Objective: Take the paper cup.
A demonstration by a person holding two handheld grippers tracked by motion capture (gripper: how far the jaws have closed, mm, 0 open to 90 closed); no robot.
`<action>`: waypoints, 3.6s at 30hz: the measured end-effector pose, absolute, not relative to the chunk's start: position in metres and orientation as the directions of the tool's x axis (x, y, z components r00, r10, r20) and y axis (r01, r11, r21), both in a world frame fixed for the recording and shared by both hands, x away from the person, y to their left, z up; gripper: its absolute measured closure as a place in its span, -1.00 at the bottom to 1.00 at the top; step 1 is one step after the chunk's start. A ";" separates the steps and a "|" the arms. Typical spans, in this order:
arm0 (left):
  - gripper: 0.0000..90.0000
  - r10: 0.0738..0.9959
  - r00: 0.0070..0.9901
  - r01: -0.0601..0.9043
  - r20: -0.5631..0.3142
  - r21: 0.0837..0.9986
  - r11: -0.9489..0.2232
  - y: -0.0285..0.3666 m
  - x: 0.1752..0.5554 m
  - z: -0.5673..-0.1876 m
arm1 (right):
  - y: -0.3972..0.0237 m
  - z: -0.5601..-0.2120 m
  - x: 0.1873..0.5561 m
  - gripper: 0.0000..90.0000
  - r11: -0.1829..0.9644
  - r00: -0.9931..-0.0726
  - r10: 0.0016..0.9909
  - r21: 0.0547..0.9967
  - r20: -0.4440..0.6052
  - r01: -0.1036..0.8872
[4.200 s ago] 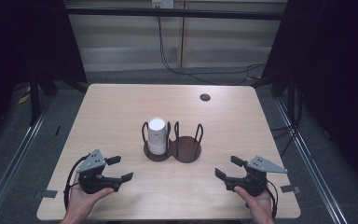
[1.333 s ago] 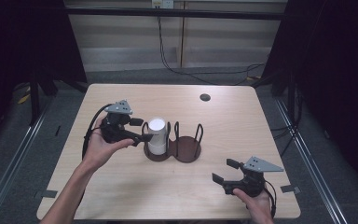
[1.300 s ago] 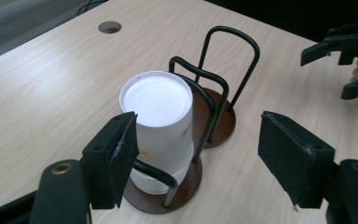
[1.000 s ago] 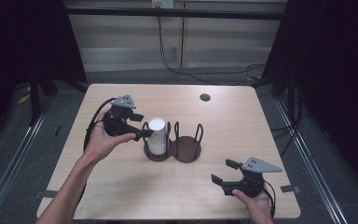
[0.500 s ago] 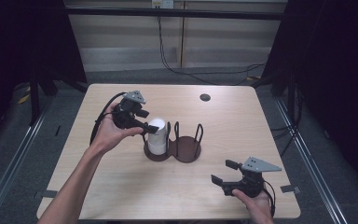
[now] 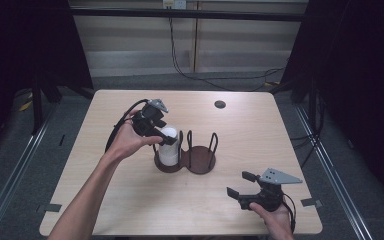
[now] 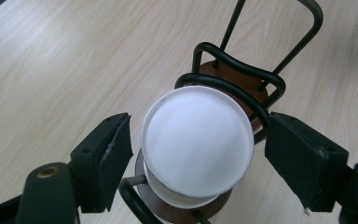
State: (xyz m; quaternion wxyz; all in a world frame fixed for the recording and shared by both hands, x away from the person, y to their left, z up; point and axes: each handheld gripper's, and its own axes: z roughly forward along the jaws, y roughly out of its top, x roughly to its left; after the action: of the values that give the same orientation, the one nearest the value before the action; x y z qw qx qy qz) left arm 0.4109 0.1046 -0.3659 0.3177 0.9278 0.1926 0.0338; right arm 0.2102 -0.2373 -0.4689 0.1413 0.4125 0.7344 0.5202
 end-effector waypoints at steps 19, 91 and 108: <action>-0.32 0.391 0.918 0.362 -0.064 0.535 -0.763 0.097 0.415 -0.374 | -0.237 -0.469 0.210 -0.70 0.125 -0.628 0.747 0.881 0.219 0.456; -0.20 0.422 0.903 0.366 -0.079 0.655 -0.661 0.120 0.402 -0.331 | -0.234 -0.469 0.211 -0.69 0.128 -0.623 0.751 0.878 0.218 0.462; -0.19 0.440 0.895 0.355 -0.072 0.711 -0.607 0.128 0.394 -0.317 | -0.233 -0.470 0.212 -0.68 0.127 -0.623 0.749 0.876 0.224 0.466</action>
State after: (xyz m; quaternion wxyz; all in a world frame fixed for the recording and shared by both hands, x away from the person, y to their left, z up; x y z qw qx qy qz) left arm 0.3945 0.1282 -0.3174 0.3836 0.8947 0.2220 0.0552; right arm 0.2121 -0.2332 -0.4698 0.1370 0.4118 0.7379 0.5168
